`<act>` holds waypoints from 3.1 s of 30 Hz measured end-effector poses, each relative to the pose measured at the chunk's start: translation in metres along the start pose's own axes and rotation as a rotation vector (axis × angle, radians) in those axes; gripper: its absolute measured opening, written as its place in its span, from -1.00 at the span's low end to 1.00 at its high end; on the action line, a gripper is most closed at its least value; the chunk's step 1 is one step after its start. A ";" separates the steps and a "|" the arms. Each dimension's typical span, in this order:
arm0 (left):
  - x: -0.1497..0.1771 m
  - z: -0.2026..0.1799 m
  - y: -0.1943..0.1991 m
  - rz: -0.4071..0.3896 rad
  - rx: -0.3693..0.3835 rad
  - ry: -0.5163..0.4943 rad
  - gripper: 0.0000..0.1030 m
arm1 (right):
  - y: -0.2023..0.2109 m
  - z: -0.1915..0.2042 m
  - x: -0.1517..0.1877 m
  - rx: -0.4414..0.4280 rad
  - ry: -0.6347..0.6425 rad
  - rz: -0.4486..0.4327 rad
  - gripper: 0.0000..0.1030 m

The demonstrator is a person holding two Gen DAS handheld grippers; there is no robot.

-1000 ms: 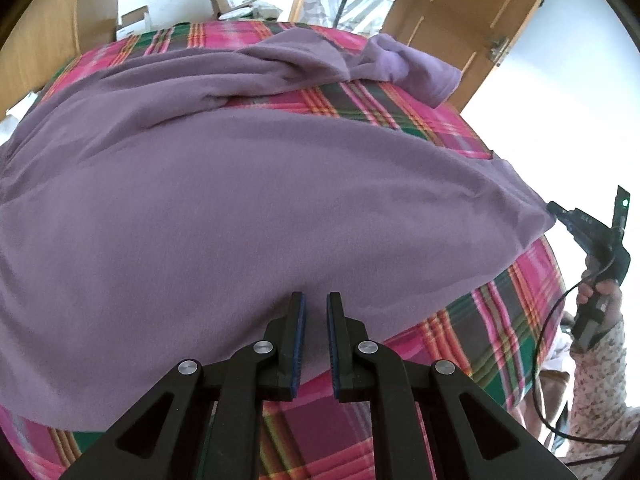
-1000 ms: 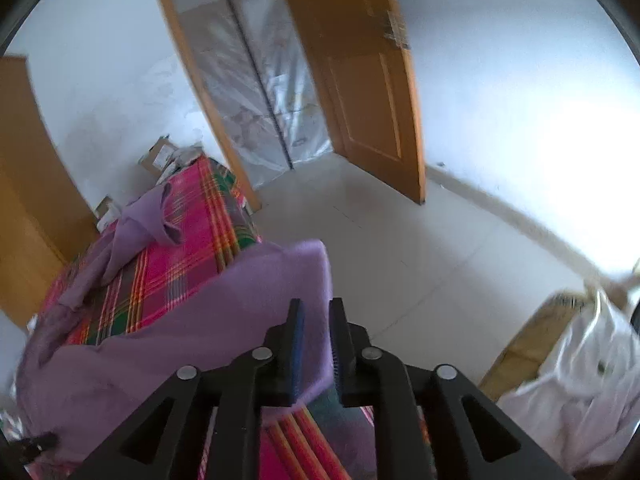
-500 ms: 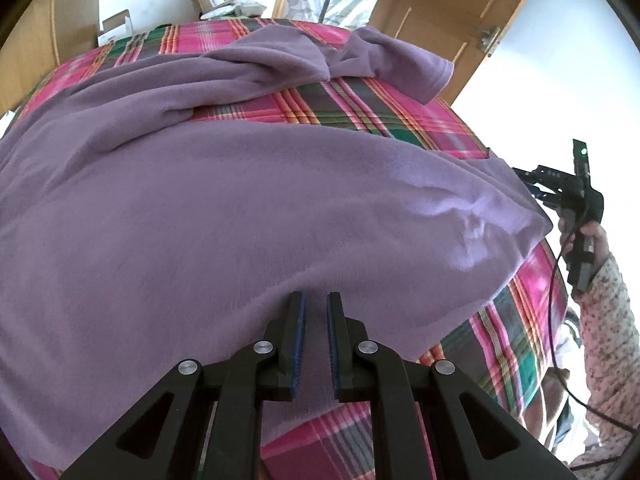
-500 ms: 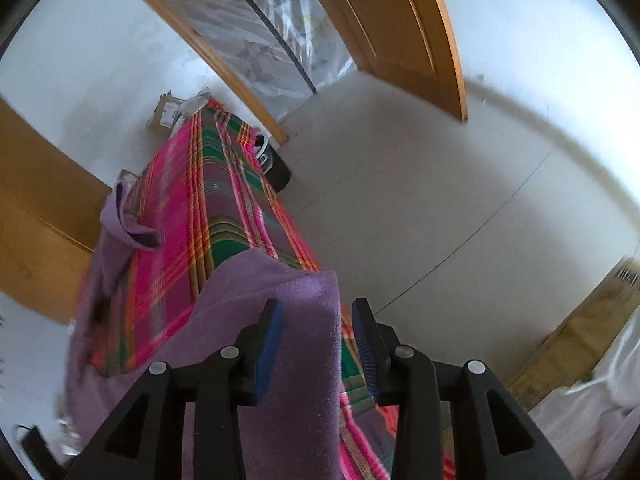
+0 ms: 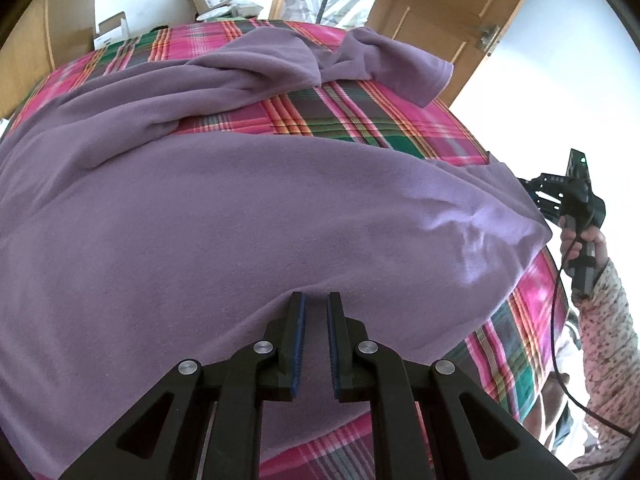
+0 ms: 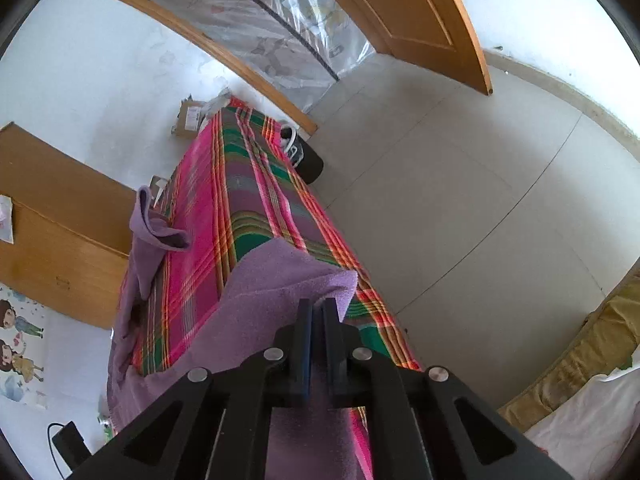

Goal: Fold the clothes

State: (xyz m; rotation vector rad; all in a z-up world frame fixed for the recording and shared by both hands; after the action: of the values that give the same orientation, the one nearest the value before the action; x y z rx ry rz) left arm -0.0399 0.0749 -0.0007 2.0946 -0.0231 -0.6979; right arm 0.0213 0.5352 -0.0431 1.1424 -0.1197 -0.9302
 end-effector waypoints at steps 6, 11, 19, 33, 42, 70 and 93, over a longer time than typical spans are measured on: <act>0.003 -0.004 -0.001 0.009 -0.001 -0.007 -0.79 | 0.034 0.012 -0.013 0.045 0.022 -0.184 -0.92; 0.007 -0.008 -0.002 0.010 0.004 -0.007 -0.79 | 0.056 0.031 -0.025 0.091 0.059 -0.282 -0.93; 0.010 -0.021 -0.008 0.018 0.023 -0.045 -0.79 | 0.028 0.063 -0.012 0.381 0.247 -0.264 -0.90; 0.017 -0.034 -0.015 0.022 0.064 -0.058 -0.79 | 0.032 -0.017 0.012 0.059 -0.053 -0.107 -0.31; 0.018 -0.035 -0.015 0.026 0.070 -0.059 -0.79 | 0.040 0.005 0.032 0.056 0.050 -0.143 -0.90; 0.009 -0.053 -0.024 0.018 0.061 -0.090 -0.61 | 0.080 0.131 0.107 -0.037 0.623 -0.258 -0.67; 0.005 -0.067 -0.039 0.009 0.117 -0.095 -0.26 | 0.024 0.136 0.070 0.053 0.504 -0.148 -0.09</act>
State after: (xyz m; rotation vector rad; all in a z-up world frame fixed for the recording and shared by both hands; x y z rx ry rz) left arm -0.0129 0.1473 -0.0039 2.1698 -0.1290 -0.8070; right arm 0.0084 0.3911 0.0126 1.4166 0.3548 -0.7452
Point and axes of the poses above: each gripper's, at about its wrist camera, not at the fingertips, and y roughly against the way its jaws point, z to its left, x to its underside, the point moved 2 cm from there along -y, roughly the way its jaws point, and after that the axes turned 12 degrees about x, right-handed, at the moved point
